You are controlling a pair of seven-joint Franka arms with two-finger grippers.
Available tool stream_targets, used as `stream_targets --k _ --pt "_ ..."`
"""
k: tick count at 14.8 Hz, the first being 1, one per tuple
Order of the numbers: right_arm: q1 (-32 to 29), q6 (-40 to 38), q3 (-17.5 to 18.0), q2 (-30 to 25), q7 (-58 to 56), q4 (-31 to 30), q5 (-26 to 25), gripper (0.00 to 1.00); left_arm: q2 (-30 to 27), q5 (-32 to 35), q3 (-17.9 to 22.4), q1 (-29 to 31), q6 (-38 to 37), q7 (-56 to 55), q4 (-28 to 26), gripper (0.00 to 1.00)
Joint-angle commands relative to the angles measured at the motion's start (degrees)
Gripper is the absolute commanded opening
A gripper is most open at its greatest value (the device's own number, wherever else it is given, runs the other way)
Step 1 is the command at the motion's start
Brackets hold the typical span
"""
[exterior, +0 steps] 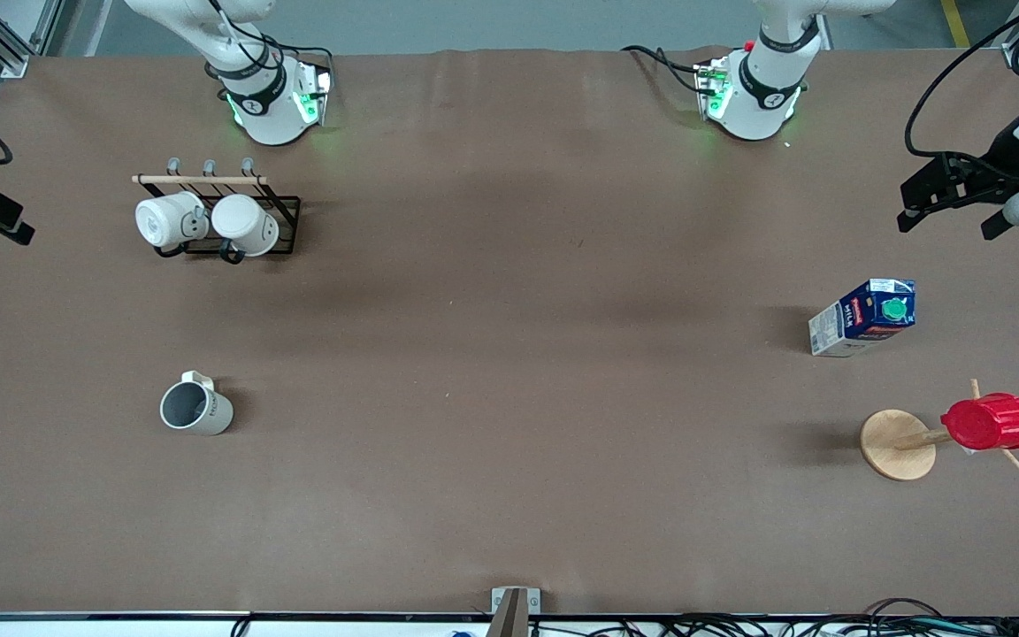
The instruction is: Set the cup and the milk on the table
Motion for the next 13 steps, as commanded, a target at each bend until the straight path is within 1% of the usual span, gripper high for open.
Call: stream_targets --k 1,6,9,11,13 --pt "-1.15 0.2 1.23 -1.55 0.11 -1.58 -0.04 1.0 -1.08 -0.15 0.03 0.12 -1.99 0.54 -0.78 1.0" --pt "-1.15 0.2 1.23 -1.55 0.11 -1.58 -0.04 1.0 -1.17 -0.15 0.3 0.21 -2.52 0.28 -0.96 1.0" --pt "-1.15 0.12 1.23 -1.55 0.11 -1.58 -0.04 1.0 -0.56 -0.15 0.39 1.7 -2.17 0.63 -1.4 1.0" --pt "-1.15 0.12 1.23 -1.55 0.11 -1.58 -0.04 1.0 -0.29 0.37 0.47 2.23 -0.86 0.89 -2.71 1.0" --pt "-1.15 0.12 1.23 -1.55 0.11 -1.58 -0.04 1.0 -0.2 1.6 0.21 3.98 2.38 2.28 -5.43 1.0"
